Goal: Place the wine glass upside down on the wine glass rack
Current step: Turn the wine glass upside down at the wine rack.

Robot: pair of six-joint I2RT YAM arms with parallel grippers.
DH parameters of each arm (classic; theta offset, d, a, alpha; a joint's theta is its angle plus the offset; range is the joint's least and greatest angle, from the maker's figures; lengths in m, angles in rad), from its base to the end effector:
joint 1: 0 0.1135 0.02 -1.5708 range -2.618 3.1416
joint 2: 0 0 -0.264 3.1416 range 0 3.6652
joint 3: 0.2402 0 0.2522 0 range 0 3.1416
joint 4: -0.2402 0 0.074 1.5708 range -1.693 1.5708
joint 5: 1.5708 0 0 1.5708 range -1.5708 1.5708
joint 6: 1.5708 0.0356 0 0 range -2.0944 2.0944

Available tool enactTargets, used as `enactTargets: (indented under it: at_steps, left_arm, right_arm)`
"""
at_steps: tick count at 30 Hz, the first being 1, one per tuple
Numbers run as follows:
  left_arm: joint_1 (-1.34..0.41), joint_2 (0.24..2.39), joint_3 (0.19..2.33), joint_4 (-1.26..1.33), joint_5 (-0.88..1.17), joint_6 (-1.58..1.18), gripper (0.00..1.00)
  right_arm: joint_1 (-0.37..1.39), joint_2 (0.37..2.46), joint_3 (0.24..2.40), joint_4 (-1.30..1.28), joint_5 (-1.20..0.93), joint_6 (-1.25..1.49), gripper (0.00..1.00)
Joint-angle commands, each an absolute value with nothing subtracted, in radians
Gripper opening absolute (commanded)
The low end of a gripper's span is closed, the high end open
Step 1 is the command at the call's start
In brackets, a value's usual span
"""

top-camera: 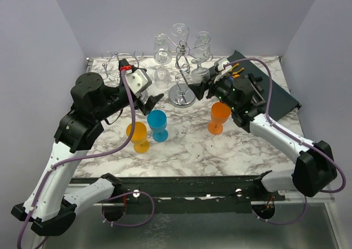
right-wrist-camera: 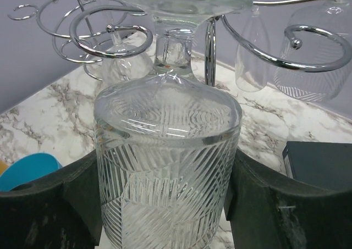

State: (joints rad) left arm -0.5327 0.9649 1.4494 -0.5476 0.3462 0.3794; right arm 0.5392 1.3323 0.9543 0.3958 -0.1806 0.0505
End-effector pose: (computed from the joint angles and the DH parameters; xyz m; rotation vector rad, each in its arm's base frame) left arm 0.1366 -0.0946 0.4909 0.9542 1.3401 -0.3997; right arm 0.2683 0.1680 0.3373 -0.5230 1.4963 0.6036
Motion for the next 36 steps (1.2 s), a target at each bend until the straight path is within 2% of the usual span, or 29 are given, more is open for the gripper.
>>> enactTargets:
  at_steps: [1,25,36]
  left_arm:
    - [-0.538,0.949,1.447,-0.546,0.306,0.356,0.99]
    - [-0.538,0.954,1.457,-0.567,0.306,0.334,0.99]
    - [-0.538,0.959,1.455,-0.58,0.299,0.342,0.99]
  right_arm:
    - [0.534,1.365,0.974,0.561,-0.217,0.026,0.0]
    - [0.53,1.622,1.148,0.66,-0.344,0.072,0.0]
    - [0.535,1.662,1.161,0.686,-0.386,0.064,0.0]
